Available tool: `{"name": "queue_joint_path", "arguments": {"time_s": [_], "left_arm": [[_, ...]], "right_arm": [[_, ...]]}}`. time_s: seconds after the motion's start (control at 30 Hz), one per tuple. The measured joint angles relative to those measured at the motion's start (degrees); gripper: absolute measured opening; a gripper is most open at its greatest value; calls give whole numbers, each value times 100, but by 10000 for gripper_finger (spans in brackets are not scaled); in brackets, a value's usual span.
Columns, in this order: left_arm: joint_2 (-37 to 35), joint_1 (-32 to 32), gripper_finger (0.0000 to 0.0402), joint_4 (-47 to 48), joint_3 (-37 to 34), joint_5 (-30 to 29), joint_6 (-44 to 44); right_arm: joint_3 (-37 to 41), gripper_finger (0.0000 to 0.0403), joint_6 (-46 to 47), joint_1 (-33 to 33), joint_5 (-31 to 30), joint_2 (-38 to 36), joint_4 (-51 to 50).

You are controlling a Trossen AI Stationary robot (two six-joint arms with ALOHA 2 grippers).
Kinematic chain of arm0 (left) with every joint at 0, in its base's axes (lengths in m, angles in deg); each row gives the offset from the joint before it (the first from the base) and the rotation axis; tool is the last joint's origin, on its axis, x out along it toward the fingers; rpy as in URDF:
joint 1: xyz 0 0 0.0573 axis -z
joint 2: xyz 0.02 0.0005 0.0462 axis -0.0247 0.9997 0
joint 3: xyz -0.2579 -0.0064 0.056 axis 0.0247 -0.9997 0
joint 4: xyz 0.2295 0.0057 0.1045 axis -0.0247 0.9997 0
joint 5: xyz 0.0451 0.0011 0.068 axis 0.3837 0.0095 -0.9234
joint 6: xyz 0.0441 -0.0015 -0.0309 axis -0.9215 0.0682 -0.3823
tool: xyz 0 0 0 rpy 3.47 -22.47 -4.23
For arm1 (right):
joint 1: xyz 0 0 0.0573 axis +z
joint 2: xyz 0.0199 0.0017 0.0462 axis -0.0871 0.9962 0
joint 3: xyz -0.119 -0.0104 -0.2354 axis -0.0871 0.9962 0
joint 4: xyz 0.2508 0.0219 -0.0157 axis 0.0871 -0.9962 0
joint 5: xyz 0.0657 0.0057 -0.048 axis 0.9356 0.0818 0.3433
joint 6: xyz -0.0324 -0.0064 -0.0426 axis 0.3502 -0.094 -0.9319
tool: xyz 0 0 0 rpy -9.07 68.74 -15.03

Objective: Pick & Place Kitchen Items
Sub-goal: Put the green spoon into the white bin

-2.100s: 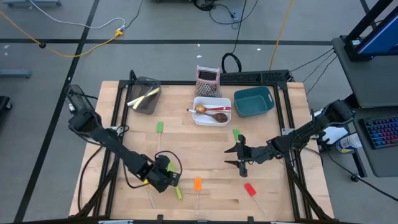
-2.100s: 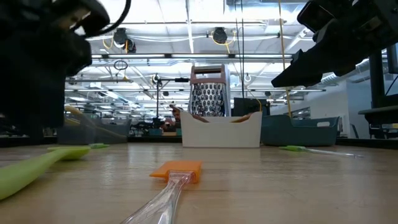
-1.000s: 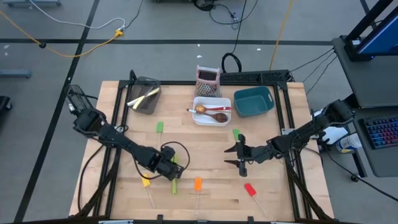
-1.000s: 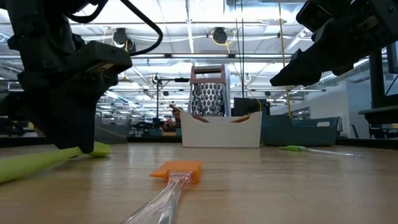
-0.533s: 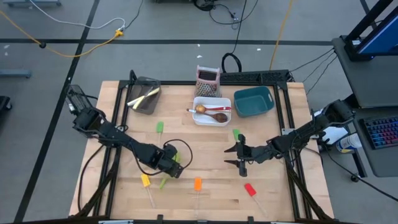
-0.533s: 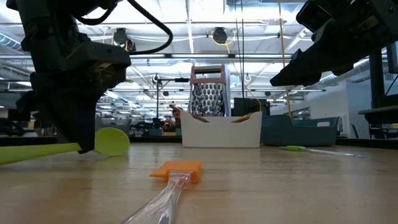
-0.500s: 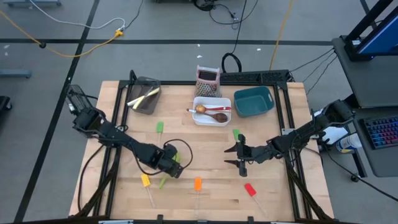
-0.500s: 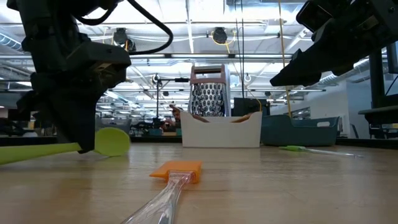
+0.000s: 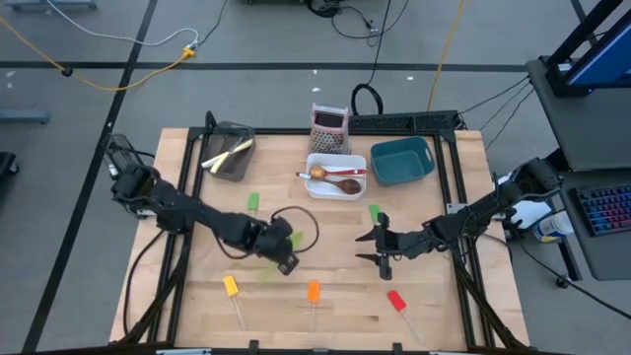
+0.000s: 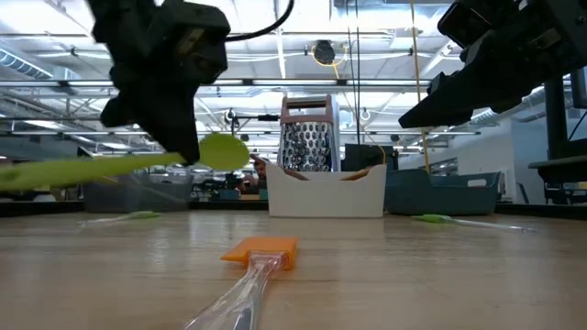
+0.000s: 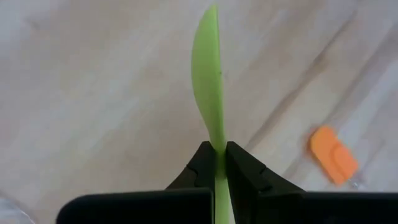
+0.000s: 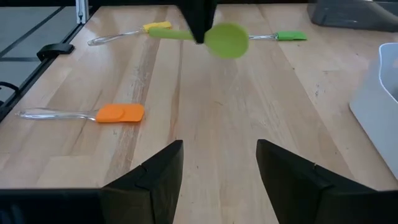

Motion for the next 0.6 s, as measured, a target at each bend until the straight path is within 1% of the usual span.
{"name": "queue_joint_path", "arguments": {"time_s": [0.23, 0.37, 0.43, 0.6], "left_arm": [[-12, -579, 8, 125, 869, 299, -1187], [-14, -845, 8, 106, 1291, 348, -1728], [-14, -980, 8, 108, 1483, 475, -1987], [-17, -1312, 8, 109, 1822, 614, -2471]], "right_arm": [[0, 196, -129, 0, 0, 2, -60], [0, 196, -133, 0, -9, 2, -89], [0, 196, -133, 0, -12, 2, -139], [0, 196, -133, 0, -19, 2, -158]]}}
